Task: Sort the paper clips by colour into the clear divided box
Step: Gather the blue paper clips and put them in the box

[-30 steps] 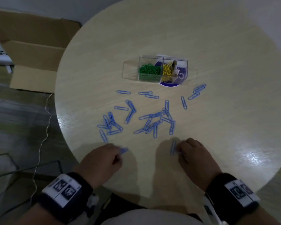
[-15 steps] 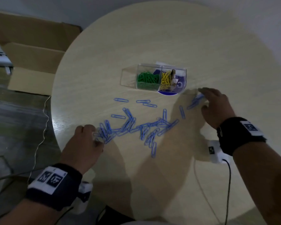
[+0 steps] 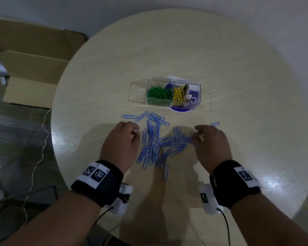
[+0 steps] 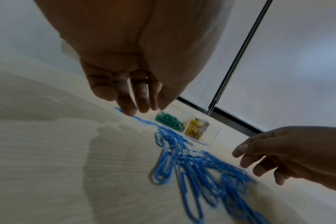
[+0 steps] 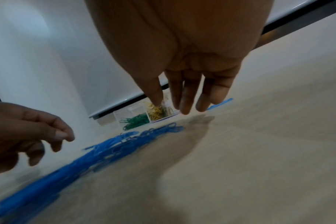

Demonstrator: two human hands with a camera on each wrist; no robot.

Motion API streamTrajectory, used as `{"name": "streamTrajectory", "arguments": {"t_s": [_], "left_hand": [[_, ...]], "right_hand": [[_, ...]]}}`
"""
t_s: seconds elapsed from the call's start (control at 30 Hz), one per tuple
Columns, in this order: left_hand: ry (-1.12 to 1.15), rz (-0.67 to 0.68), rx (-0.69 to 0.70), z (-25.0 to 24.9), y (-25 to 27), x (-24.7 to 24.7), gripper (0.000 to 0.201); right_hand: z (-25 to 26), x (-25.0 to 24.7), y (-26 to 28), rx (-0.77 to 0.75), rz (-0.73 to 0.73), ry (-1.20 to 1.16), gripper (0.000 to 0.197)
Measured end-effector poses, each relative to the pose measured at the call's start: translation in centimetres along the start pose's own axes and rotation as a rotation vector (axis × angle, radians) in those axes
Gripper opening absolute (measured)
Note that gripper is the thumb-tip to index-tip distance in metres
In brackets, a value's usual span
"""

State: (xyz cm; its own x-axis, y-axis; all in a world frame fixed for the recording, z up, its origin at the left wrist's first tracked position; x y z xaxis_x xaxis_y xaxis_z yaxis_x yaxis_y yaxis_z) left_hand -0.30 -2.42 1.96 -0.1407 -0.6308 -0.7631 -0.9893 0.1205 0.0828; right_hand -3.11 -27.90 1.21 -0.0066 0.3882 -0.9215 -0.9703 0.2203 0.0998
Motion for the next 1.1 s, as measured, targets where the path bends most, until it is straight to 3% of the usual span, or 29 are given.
{"name": "streamTrajectory", "arguments": {"t_s": [0.13, 0.3, 0.47, 0.6, 0.8, 0.97, 1.1], "left_hand": [[-0.135, 0.038, -0.11, 0.0, 0.3, 0.9, 0.024], [-0.179, 0.135, -0.141, -2.4, -2.5, 3.3, 0.042], [-0.173, 0.214, -0.12, -2.3, -3.8, 3.0, 0.022], [-0.163, 0.213, -0.09, -1.5, -3.7, 2.2, 0.022], [-0.326, 0.272, -0.02, -1.8, -4.2, 1.8, 0.019], [-0.334, 0.349, 0.092, -2.5, -3.8, 1.6, 0.014], [-0.175, 0.265, 0.099, -4.9, -3.9, 0.7, 0.008]], "right_hand": [[1.1, 0.8, 0.2, 0.061, 0.103, 0.083, 0.043], [4.0, 2.4, 0.1, -0.106, 0.25, 0.199, 0.045], [3.7, 2.0, 1.8, -0.158, 0.258, 0.081, 0.036], [2.4, 1.7, 2.2, -0.128, 0.244, 0.058, 0.039], [2.1, 1.0, 2.0, -0.161, 0.292, 0.169, 0.011], [2.0, 0.7, 2.0, -0.168, 0.313, 0.156, 0.011], [1.0, -0.4, 1.9, -0.099, 0.3, -0.044, 0.021]]}}
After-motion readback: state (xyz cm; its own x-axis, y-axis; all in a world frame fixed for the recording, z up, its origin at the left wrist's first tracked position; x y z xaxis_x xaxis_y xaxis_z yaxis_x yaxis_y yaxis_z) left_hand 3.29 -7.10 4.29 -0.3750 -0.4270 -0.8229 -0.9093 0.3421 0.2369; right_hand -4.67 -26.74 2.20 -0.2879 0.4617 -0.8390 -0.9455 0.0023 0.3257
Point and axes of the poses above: each hand's wrist, its own y-axis away from the middle knuckle, its own x-axis out of the palm, z = x × y, the point moved 1 cm from there along -y, towards the middle knuckle, and after that the axes turned 4 degrees about y, right-handed, at the moved point
